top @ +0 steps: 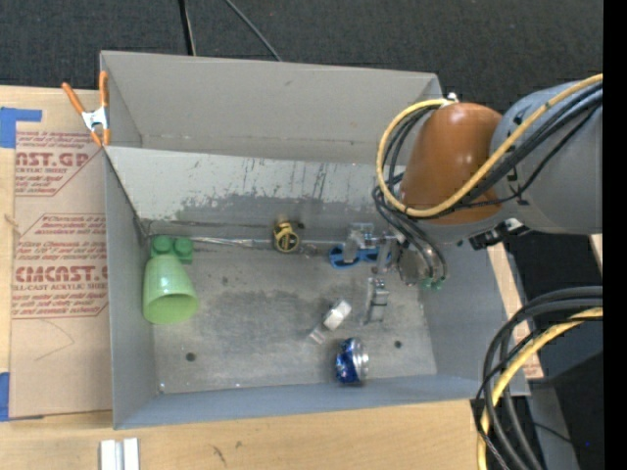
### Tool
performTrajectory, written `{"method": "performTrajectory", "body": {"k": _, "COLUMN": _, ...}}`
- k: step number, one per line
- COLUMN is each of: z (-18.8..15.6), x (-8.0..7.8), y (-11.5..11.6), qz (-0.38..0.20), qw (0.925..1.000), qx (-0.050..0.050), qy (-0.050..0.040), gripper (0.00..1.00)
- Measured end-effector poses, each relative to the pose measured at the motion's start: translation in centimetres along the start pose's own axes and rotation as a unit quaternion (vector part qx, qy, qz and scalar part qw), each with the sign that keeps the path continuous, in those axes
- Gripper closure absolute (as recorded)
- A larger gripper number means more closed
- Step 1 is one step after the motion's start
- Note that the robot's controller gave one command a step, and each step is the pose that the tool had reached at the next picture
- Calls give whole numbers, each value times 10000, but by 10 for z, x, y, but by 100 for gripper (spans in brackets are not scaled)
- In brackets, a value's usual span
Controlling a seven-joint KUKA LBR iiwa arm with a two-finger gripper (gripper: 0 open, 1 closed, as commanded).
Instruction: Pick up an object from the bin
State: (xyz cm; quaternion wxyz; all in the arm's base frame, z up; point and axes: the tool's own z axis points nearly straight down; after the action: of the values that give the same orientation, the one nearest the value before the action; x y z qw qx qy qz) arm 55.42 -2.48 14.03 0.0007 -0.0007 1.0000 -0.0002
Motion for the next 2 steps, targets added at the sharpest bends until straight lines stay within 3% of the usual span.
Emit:
{"method": "performTrajectory", "body": {"k": 1, "z": 71, "x": 61, "y": 5, "qz": -255, "qw": 9997, "qx": -6, "qy": -16, "gripper": 0}}
{"method": "performTrajectory", "body": {"k": 2, "z": 67, "x": 59, "y": 6, "qz": -261, "qw": 9997, "qx": -13, "qy": -32, "gripper": 100}}
